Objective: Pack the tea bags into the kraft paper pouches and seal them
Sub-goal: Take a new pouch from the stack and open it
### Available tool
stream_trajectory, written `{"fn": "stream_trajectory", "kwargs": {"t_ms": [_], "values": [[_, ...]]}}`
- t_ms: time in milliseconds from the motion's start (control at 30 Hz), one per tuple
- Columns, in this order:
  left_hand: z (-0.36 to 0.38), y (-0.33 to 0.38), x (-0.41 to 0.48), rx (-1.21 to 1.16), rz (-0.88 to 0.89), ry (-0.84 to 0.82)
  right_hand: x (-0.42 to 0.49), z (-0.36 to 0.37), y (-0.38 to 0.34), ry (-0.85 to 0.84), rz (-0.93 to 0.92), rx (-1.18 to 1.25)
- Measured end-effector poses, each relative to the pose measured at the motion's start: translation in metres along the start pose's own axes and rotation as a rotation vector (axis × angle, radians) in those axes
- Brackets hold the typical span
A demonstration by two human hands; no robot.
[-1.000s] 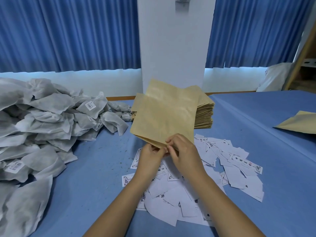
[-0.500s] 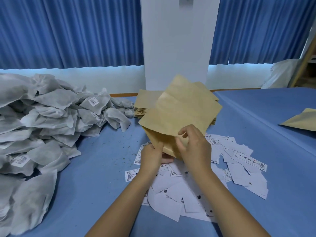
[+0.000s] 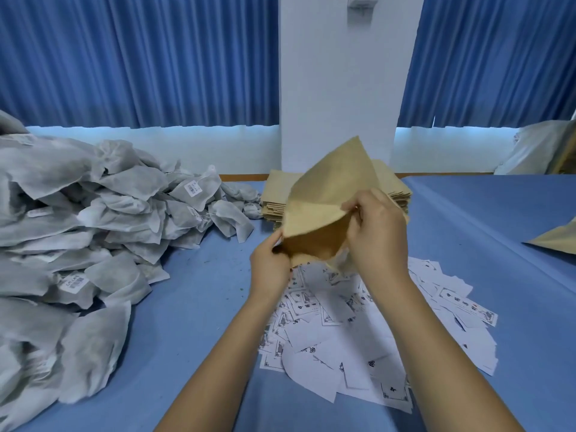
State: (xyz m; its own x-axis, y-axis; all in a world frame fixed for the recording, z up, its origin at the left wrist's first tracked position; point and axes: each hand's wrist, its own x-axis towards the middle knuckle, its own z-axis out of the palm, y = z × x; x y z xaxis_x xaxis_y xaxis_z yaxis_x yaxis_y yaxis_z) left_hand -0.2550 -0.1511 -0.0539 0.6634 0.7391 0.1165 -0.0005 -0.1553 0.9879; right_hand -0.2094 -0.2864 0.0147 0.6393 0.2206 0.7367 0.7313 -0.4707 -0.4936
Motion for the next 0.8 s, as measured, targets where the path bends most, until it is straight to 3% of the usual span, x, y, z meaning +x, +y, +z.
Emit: {"fn": "stream_trajectory", "kwargs": {"t_ms": [67,200,300,433,533,633,667,733,767,800], "values": [[0.008,0.016,-0.010,0.049,0.043,-0.009,0.006,-0.001,-0.023,-0.010,-0.028,-0.077],[0.021,0.042,-0.022,-0.009,0.182,-0.038,0.014,0.002,-0.049,-0.210,0.026,-0.323],[0.016,0.054,-0.023,-0.058,0.230,0.041,0.005,0.007,-0.066,-0.282,-0.083,-0.398],[-0.004,0.056,-0.013,0.043,0.248,0.169,-0.001,0.010,-0.072,-0.286,-0.178,-0.296],[-0.026,0.051,-0.001,0.088,0.170,0.232,0.013,0.000,-0.056,-0.261,0.018,-0.115],[-0.040,0.043,0.003,0.177,0.147,0.367,0.010,0.001,-0.056,-0.304,0.067,-0.156],[-0.041,0.043,-0.001,0.302,0.213,0.487,0.006,0.005,-0.060,-0.311,0.043,-0.191],[-0.040,0.049,-0.018,0.522,0.591,0.670,0.001,0.012,-0.069,-0.275,0.015,-0.221],[-0.037,0.048,-0.026,0.531,0.827,0.628,0.001,0.013,-0.072,-0.258,0.012,-0.221],[-0.034,0.048,-0.040,0.543,0.953,0.462,0.002,0.012,-0.074,-0.243,0.010,-0.216]]}}
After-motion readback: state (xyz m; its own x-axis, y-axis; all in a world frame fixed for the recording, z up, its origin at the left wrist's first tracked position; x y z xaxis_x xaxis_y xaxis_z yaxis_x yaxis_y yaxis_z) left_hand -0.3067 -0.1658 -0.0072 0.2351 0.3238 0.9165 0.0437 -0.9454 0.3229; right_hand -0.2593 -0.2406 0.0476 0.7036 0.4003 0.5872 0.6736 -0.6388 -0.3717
